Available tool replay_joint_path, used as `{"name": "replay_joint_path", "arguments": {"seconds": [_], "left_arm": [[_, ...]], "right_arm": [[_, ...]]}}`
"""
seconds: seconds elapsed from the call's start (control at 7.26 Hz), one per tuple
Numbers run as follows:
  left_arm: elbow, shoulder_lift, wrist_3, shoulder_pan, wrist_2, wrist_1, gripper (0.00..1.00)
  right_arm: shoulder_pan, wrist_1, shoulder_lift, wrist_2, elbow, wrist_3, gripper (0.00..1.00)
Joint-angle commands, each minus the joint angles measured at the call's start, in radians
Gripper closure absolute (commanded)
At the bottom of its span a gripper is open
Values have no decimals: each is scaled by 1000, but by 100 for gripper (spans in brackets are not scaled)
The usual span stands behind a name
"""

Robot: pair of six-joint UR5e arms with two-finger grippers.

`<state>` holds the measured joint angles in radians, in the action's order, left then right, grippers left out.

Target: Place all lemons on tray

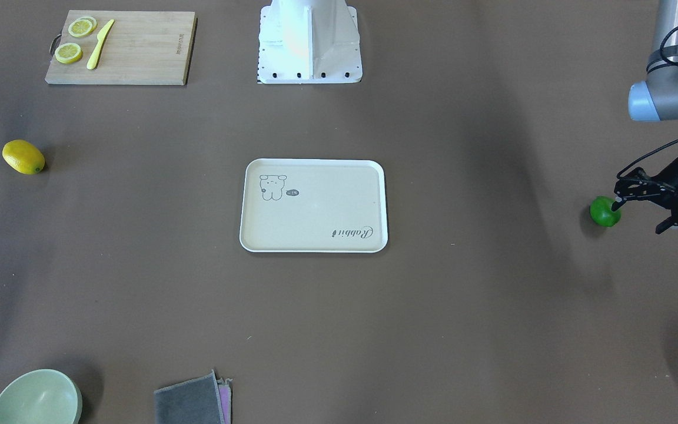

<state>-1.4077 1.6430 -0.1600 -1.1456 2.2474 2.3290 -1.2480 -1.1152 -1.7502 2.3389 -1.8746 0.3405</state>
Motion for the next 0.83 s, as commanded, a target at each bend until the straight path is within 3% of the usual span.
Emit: {"name": "replay_joint_path", "arguments": {"seconds": [0.0,0.69], "left_arm": [[44,-20,-217,36,-5,165,2],[53,-34,-242,72,-5,173,2]], "right_arm": [[-1,0,-2,-1,0,0,0],[-1,0,0,-1,3,0,0]]}}
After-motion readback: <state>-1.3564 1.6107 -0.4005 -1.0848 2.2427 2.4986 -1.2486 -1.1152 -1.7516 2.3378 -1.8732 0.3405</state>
